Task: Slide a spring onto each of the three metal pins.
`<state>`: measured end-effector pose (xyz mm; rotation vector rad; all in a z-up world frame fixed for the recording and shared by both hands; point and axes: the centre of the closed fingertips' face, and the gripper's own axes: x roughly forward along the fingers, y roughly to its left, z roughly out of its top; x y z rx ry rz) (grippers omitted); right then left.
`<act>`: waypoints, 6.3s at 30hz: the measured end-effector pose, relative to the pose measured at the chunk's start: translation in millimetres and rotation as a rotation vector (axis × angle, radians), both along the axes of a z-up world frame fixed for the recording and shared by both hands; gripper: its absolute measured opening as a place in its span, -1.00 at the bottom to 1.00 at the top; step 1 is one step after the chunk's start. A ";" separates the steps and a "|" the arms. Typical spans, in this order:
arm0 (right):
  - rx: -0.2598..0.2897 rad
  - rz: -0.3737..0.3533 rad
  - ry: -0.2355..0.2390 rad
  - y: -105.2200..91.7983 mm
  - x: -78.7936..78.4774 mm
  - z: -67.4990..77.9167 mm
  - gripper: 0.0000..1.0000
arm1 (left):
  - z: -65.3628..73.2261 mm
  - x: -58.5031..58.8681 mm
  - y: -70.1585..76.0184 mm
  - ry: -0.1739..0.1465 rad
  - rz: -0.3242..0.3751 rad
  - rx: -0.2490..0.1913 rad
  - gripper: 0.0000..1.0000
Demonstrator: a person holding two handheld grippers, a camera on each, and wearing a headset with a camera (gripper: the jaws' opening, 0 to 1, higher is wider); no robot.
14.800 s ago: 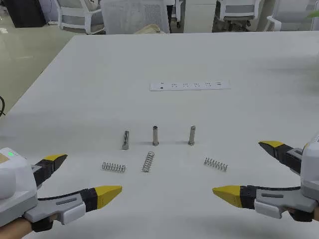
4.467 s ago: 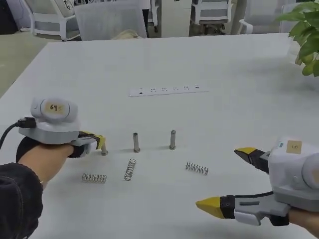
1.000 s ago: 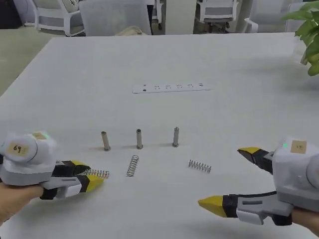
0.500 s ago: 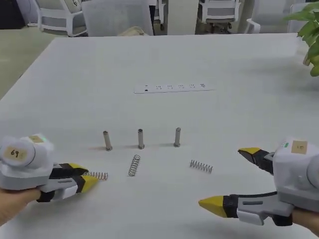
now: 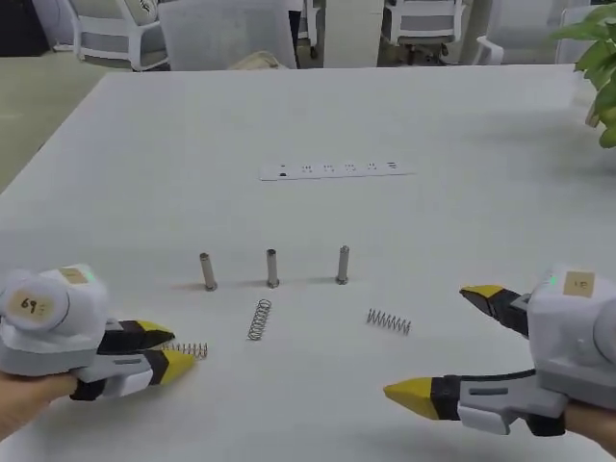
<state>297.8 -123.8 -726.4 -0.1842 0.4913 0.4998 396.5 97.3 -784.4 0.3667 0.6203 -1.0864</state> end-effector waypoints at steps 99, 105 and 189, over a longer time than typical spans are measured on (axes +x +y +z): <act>0.102 0.313 0.004 93.1 49.0 35.9 0.20 | 67.0 -50.7 -62.2 -0.155 -0.176 -0.159 -0.95; 0.115 0.353 0.029 105.8 44.3 31.6 0.02 | 70.9 -57.6 -69.7 -0.161 -0.210 -0.166 -0.95; -0.448 0.911 0.336 142.5 3.8 29.7 -0.83 | 70.8 -86.6 -95.6 -0.142 -0.317 -0.177 -0.96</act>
